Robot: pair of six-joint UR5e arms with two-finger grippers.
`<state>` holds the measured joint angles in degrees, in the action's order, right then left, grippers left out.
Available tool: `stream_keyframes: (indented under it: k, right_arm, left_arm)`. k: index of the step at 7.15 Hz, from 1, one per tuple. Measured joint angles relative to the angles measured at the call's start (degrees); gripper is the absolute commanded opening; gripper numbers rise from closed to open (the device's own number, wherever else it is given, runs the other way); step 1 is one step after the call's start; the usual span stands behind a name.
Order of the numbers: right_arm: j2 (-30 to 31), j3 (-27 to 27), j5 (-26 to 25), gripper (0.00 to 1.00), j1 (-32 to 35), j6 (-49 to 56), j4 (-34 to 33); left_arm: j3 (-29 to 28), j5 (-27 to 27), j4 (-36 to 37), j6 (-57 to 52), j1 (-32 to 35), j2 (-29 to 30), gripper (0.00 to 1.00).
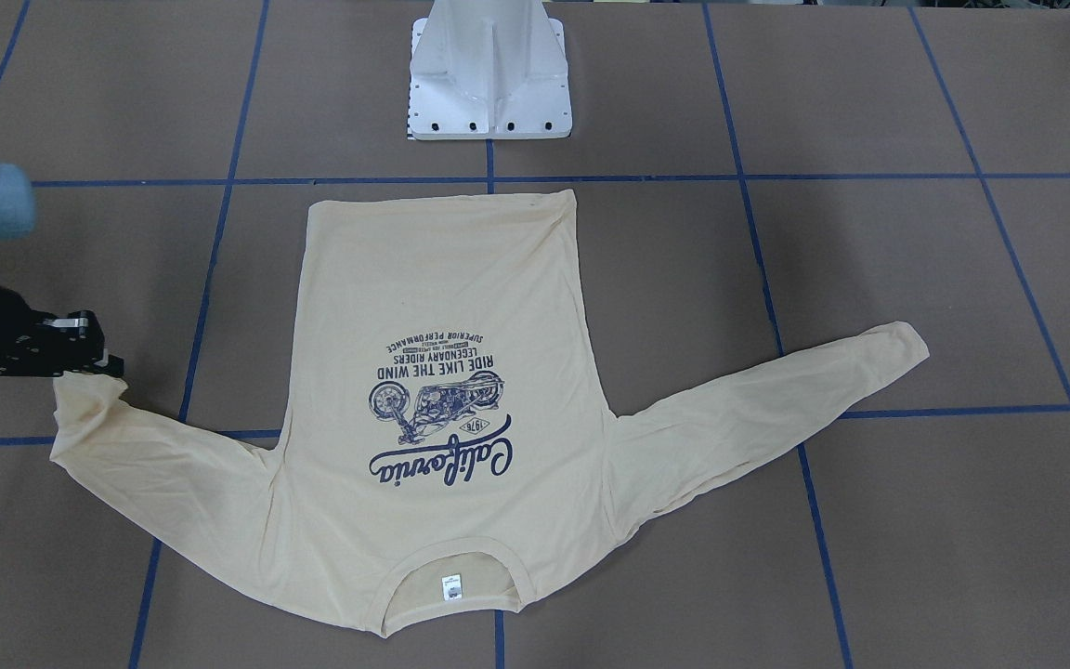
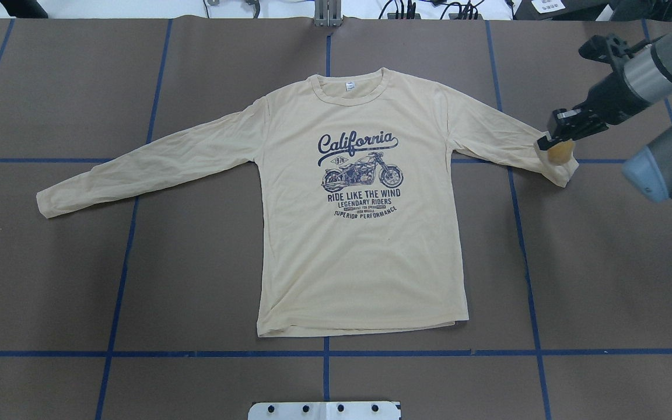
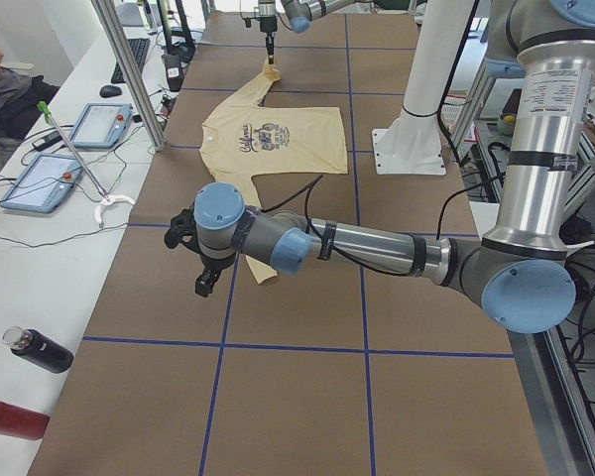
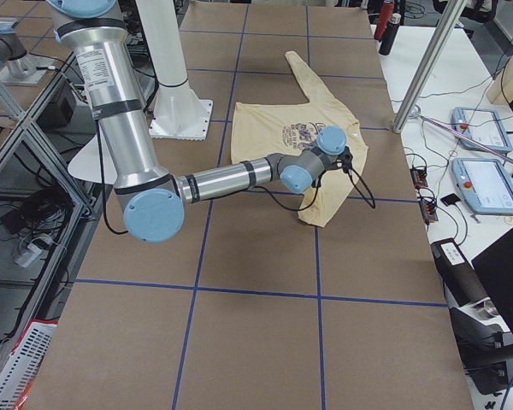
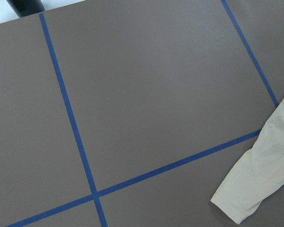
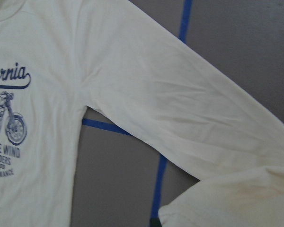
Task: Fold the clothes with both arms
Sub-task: 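Carry the grasped sleeve across the shirt toward the collar with the right gripper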
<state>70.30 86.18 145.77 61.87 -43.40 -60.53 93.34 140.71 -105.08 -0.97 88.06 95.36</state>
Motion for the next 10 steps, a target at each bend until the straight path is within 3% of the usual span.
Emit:
stream_keyframes:
  k: [3,5,8,10]
  right_arm:
    - [-13.84,-4.32,-1.94,0.00,-4.28,-10.74,-0.12]
    - [-23.66,-10.73,-4.03,0.00,-5.78,-14.59,-0.02]
    - [-37.43,-21.30,-13.76,0.00,-10.33,-20.84,0.13]
    - [-41.23,-22.96,-20.40,0.00,-13.49,-22.56,0.13]
  left_arm:
    - [0.00,0.00,0.28,0.00,0.10,0.00,1.00]
    - [0.00,0.00,0.40,0.00,0.20,0.00,1.00]
    - [0.16,-0.02,0.46,0.00,0.33,0.00,1.00]
    - [0.19,-0.08,0.54,0.00,0.35,-0.02,1.00]
